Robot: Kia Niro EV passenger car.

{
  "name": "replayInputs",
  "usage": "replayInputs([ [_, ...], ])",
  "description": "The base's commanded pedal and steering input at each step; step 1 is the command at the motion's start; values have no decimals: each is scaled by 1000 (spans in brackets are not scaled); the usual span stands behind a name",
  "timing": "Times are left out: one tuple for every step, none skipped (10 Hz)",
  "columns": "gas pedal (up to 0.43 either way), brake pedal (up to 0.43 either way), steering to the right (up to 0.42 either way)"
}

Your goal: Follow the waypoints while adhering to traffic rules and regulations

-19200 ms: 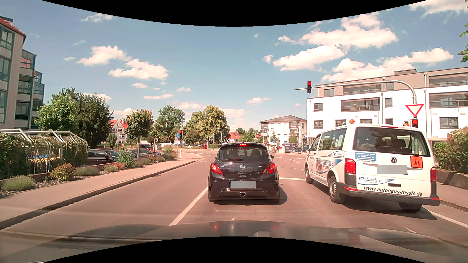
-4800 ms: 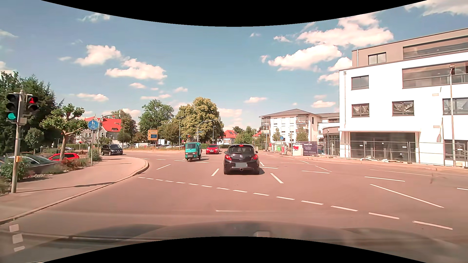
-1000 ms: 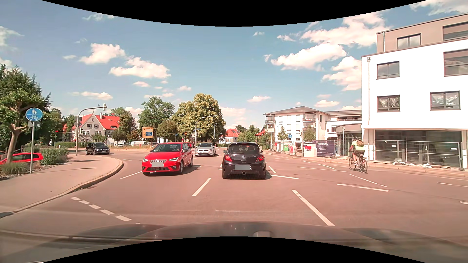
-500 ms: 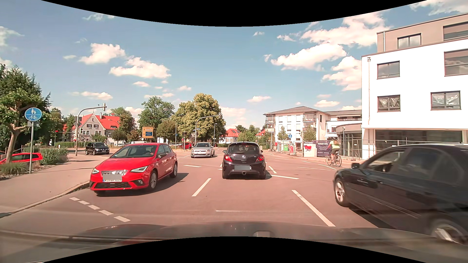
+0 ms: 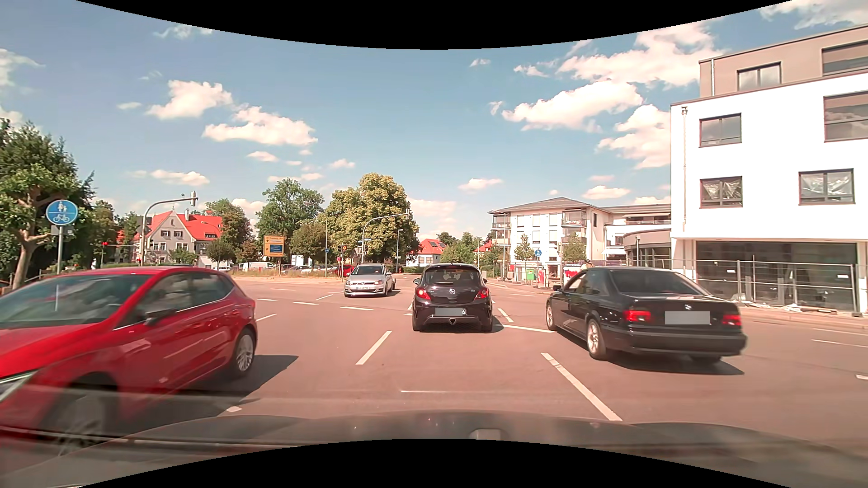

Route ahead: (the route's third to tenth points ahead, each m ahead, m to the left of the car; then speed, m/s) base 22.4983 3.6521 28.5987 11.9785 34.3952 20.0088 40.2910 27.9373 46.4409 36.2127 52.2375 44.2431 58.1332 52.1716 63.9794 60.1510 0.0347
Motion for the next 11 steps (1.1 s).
replayInputs([
  [0, 171, -14],
  [0, 171, -14],
  [0, 171, -13],
  [0, 171, -14],
  [0, 171, -13],
  [0, 171, -13],
  [0, 171, -13],
  [0, 165, -12],
  [0, 6, -13],
  [0, 0, -13],
  [0, 0, -13],
])
